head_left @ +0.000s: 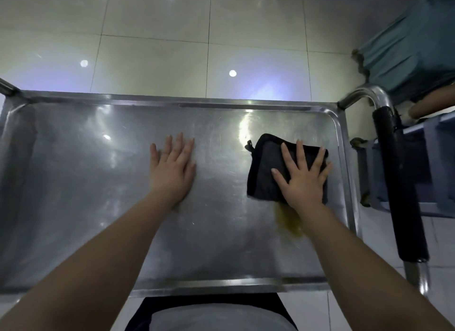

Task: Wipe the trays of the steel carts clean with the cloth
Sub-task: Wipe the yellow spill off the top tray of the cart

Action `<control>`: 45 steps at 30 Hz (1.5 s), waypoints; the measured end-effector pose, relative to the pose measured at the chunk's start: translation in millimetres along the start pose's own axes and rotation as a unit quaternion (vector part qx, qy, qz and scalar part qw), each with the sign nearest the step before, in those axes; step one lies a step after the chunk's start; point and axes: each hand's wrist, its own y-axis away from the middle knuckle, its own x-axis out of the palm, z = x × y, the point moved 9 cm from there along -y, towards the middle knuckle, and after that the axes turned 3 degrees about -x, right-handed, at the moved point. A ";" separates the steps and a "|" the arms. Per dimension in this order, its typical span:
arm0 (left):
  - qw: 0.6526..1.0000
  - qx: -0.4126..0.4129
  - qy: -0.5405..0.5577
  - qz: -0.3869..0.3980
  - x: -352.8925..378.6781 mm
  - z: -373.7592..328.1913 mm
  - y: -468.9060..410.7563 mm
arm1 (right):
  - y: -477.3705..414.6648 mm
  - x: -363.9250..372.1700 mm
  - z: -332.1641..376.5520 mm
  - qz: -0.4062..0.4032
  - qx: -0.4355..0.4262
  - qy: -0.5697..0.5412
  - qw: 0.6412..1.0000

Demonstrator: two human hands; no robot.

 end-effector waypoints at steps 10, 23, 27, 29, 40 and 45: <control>0.999 0.007 -0.031 0.015 25.1 -14.2 3.1 | 13.9 13.9 80.0 0.017 -0.060 0.006 0.998; 1.000 0.006 -0.005 0.009 22.6 -19.0 4.6 | 25.0 15.1 16.9 -0.005 -0.013 0.023 1.000; 1.000 0.008 -0.004 0.006 24.8 -18.9 4.1 | 39.3 10.4 -40.4 0.009 0.049 0.029 0.998; 1.000 0.008 -0.006 0.008 24.6 -15.3 3.3 | 40.8 13.0 -26.0 0.011 0.048 0.019 0.999; 1.000 0.019 0.002 0.020 18.0 -16.2 5.5 | 80.6 31.6 147.2 -0.028 -0.115 -0.016 0.993; 0.999 0.014 0.018 0.029 16.5 -28.5 8.9 | 80.4 30.5 98.9 -0.034 -0.088 -0.005 0.996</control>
